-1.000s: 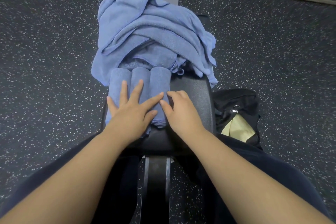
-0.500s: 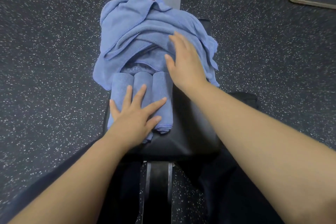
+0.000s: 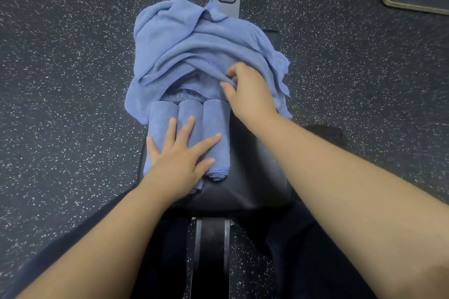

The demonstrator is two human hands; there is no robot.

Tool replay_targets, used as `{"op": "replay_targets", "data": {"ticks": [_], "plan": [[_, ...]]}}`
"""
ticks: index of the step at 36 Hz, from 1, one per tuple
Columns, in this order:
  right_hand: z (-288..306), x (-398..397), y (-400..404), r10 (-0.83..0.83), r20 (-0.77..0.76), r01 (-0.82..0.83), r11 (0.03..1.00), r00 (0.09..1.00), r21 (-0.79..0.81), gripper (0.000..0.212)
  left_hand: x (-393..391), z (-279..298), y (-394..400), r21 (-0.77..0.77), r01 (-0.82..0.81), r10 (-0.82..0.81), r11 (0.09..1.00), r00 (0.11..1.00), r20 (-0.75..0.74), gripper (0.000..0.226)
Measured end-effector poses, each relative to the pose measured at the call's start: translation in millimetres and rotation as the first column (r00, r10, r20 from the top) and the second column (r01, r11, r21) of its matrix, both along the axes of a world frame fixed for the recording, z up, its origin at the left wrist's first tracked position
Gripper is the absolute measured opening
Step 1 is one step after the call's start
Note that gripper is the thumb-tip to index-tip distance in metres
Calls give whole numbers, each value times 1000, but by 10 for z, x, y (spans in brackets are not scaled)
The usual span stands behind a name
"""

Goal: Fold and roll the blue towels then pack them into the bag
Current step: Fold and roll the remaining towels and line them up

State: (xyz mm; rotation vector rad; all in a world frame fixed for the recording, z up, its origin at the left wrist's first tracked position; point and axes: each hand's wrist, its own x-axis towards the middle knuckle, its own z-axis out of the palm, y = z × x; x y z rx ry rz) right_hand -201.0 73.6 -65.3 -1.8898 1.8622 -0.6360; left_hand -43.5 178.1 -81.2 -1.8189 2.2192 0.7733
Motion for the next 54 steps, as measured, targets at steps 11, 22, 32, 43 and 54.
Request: {"op": "replay_targets", "data": {"ticks": [11,22,32,43,54], "plan": [[428,-20,398,-25,180,61,978,983,-201,8,94,224,-171,-441,-262,83,858,919,-385,65],[901,-7,682,74,197,-24,970,978,-243,8,-55,714,-689,-529,-241,126,814,961,-244,26],[1085,-200,797,9,235,15,995,972,-99,8,255,1025,-791,-527,-284,201,801,957,-210,26],[1578,-246,924,40,282,19,978,959,-205,24,353,1751,-635,-587,-389,161,710,901,-404,36],[2640,-196,1328,149,316,9,894,937,-447,35,57,3053,-178,-626,-510,-36,589,758,-651,35]]}}
